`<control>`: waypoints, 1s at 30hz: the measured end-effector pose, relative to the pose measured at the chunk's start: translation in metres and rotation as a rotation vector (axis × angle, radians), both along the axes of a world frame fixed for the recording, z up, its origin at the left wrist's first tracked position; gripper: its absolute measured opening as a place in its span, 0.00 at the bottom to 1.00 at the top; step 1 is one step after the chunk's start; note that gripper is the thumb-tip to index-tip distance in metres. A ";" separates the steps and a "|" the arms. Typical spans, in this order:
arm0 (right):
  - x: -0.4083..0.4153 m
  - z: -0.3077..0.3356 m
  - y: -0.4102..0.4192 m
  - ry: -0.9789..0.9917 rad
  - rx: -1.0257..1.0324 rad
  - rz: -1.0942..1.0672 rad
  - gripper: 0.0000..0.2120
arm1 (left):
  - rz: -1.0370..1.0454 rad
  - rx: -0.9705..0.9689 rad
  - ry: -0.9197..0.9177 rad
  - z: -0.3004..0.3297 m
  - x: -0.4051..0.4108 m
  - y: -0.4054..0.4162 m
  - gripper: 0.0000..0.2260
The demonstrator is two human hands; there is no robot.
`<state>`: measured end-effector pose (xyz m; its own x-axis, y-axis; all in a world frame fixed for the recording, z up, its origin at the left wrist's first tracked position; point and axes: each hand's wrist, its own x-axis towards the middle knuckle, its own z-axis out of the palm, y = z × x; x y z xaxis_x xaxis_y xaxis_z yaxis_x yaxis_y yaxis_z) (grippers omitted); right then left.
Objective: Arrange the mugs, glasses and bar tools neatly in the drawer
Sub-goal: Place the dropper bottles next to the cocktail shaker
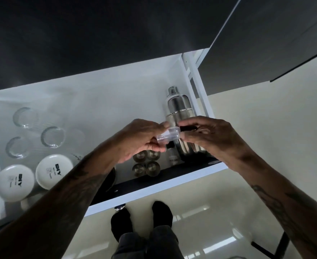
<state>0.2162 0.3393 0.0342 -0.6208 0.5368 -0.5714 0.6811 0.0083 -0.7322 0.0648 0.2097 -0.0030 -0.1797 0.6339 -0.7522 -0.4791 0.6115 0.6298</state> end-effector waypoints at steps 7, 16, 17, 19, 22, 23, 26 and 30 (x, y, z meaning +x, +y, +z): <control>0.005 0.003 0.000 0.046 -0.094 -0.043 0.14 | 0.089 0.164 0.218 0.009 0.011 -0.009 0.12; 0.027 0.020 0.028 0.111 -0.114 -0.148 0.12 | -0.336 -0.242 0.756 -0.029 -0.006 0.025 0.12; 0.032 0.019 0.029 0.116 -0.125 -0.170 0.12 | -0.505 -0.301 0.805 -0.032 0.000 0.031 0.11; 0.040 0.016 0.031 0.139 -0.161 -0.203 0.18 | -0.716 -0.363 0.793 -0.041 0.011 0.044 0.10; 0.048 0.012 0.030 0.154 -0.168 -0.200 0.32 | -0.767 -0.347 0.710 -0.057 0.018 0.058 0.14; 0.050 0.011 0.030 0.158 -0.169 -0.202 0.33 | -0.764 -0.345 0.686 -0.060 0.018 0.060 0.15; 0.054 0.011 0.029 0.172 -0.175 -0.251 0.23 | -0.676 -0.355 0.612 -0.065 0.015 0.061 0.14; 0.057 0.011 0.027 0.052 -0.092 -0.218 0.11 | -0.595 -0.369 0.522 -0.063 0.013 0.059 0.14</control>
<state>0.2729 0.3666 0.0457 -0.5255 0.6088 -0.5943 0.6208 -0.2034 -0.7572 0.0781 0.2683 -0.0664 -0.2751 0.4646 -0.8417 0.2793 0.8763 0.3925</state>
